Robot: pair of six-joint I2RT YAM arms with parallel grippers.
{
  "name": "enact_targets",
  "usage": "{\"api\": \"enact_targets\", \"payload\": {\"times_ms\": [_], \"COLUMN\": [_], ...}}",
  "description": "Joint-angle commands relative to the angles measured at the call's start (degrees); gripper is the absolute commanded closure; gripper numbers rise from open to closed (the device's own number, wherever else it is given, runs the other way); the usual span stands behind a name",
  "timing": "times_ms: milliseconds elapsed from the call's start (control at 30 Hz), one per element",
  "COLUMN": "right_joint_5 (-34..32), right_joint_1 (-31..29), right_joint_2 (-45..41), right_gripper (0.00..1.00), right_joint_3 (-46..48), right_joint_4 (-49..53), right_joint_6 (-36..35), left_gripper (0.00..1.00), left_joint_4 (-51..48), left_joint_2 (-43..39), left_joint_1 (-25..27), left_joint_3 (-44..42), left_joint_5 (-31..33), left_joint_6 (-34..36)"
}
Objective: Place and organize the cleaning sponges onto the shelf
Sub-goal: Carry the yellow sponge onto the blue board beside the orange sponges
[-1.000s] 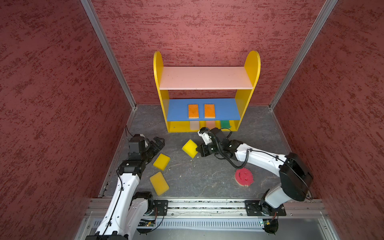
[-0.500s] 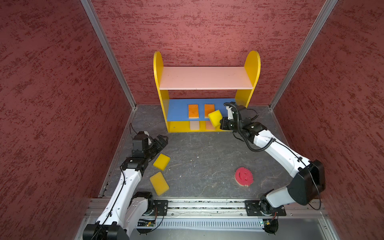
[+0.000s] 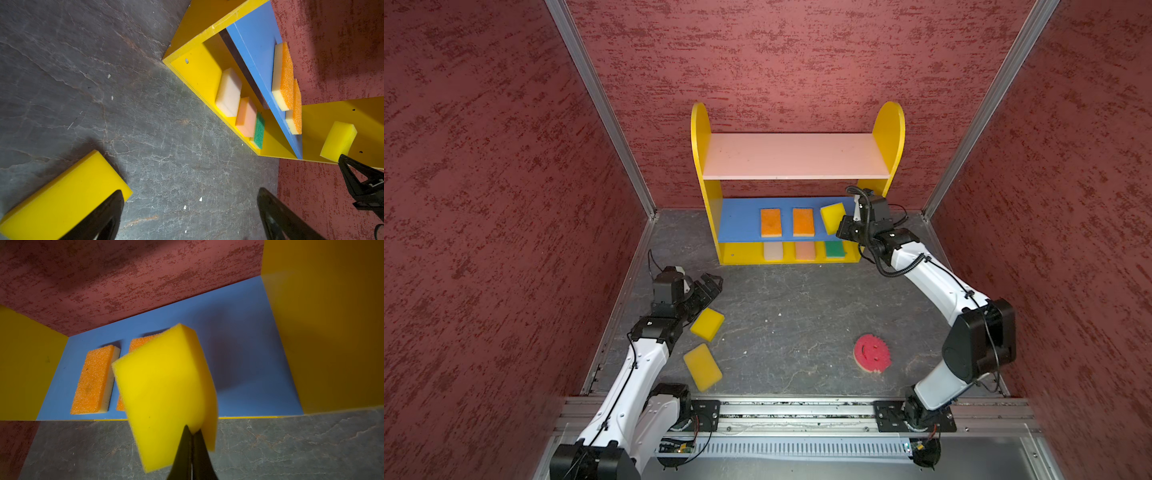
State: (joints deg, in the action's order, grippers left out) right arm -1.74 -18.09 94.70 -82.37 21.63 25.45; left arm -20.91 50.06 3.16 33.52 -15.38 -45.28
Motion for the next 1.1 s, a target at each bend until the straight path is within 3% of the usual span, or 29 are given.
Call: {"api": "enact_targets", "payload": {"times_ms": [0, 533, 1067], "right_joint_5": [-3.3, -5.1, -1.9], "right_joint_1": [0.4, 0.8, 2.2], "right_joint_2": [1.1, 5.7, 9.0], "right_gripper": [1.0, 1.0, 0.96], "right_joint_3": [0.2, 0.2, -0.5], "right_joint_4": [-3.6, -5.4, -6.3], "right_joint_6": [1.3, 2.9, 4.7], "left_gripper": [0.0, 0.0, 0.0], "left_joint_4": [1.2, 1.6, 1.2], "left_joint_2": [0.3, 1.3, 1.5], "left_joint_1": [0.8, 3.2, 4.5], "left_joint_3": [0.3, 0.6, 1.4], "left_joint_5": [0.6, 1.9, 3.3], "left_joint_6": [-0.1, -0.9, -0.9]}}
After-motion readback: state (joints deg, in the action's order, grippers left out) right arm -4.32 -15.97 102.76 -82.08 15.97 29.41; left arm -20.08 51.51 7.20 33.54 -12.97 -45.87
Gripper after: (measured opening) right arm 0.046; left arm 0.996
